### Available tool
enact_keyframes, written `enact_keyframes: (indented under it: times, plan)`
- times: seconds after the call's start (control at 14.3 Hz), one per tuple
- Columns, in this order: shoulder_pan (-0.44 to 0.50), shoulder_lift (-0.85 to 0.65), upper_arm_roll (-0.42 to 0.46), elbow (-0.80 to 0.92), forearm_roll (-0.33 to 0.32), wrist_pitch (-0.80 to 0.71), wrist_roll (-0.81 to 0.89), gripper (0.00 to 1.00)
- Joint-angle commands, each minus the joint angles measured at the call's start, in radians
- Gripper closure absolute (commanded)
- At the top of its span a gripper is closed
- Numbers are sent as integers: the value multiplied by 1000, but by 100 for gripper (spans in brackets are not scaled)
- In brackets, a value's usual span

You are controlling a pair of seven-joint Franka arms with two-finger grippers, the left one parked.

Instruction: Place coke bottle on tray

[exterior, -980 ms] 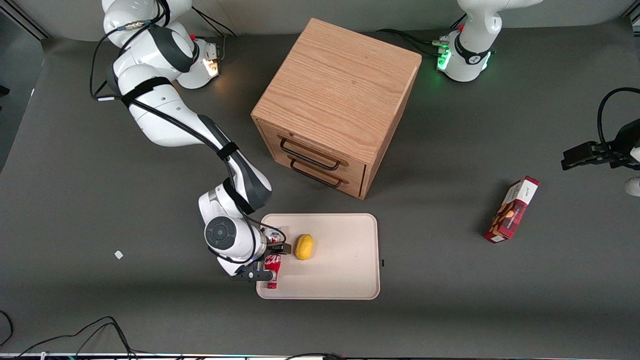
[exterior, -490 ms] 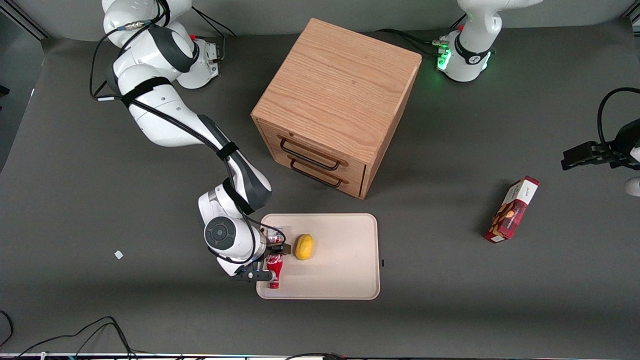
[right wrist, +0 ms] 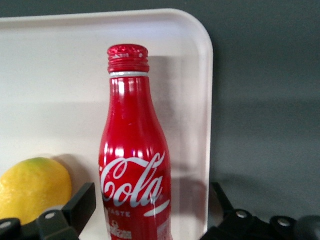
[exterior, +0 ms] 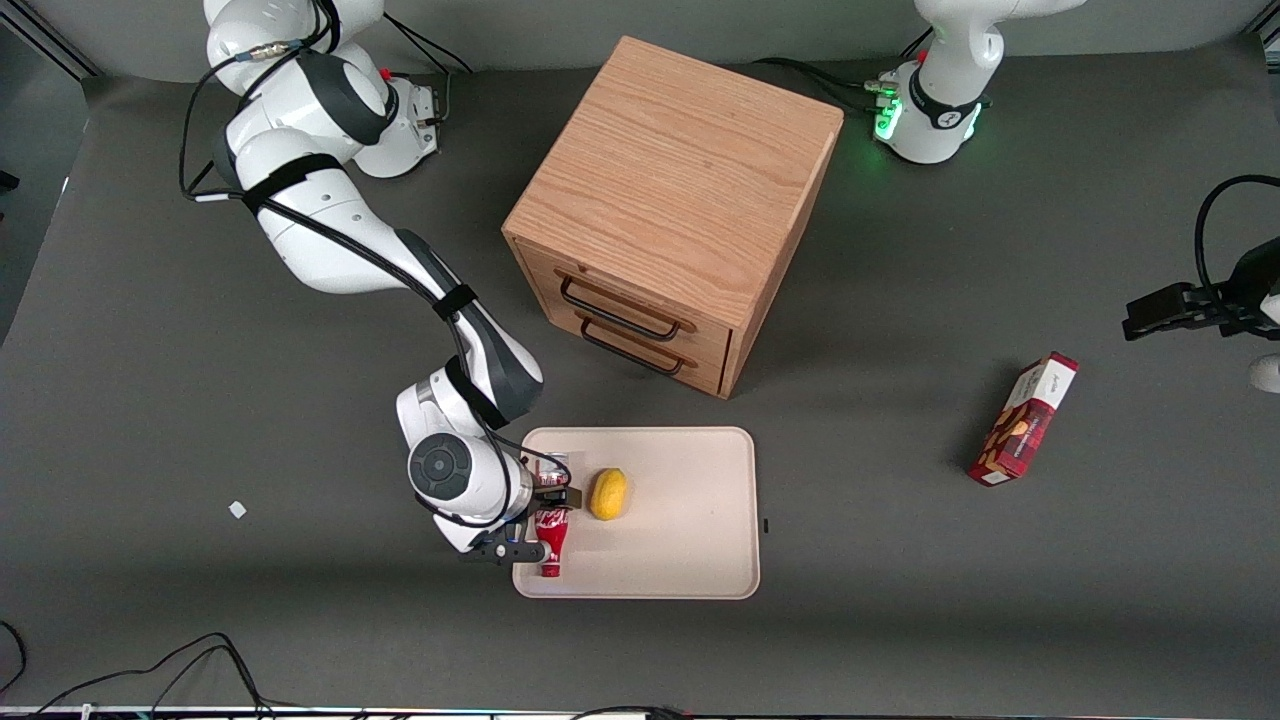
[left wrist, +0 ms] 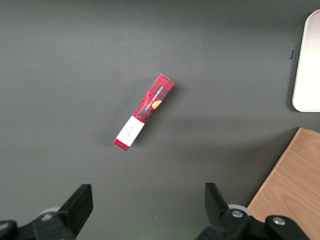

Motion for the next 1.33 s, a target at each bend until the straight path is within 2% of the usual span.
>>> enact_keyframes:
  times: [0.0, 0.14, 0.28, 0.42, 0.7, 0.77, 0.84, 1.26]
  plan:
    - [-3, -30, 7, 21, -10, -66, 0, 0]
    - [-8, -87, 9, 21, -3, -131, 7, 0]
    - [-21, -161, 8, 11, 43, -188, 5, 0]
    - [-50, -243, 11, -49, 48, -240, 5, 0]
    - [-135, -505, 12, -324, 51, -248, 29, 0]
    - [-190, -643, 12, -456, 85, -249, 39, 0]
    - [-210, -700, 12, -504, 86, -262, 30, 0]
    - [-287, -794, 12, -515, 88, -407, -77, 0]
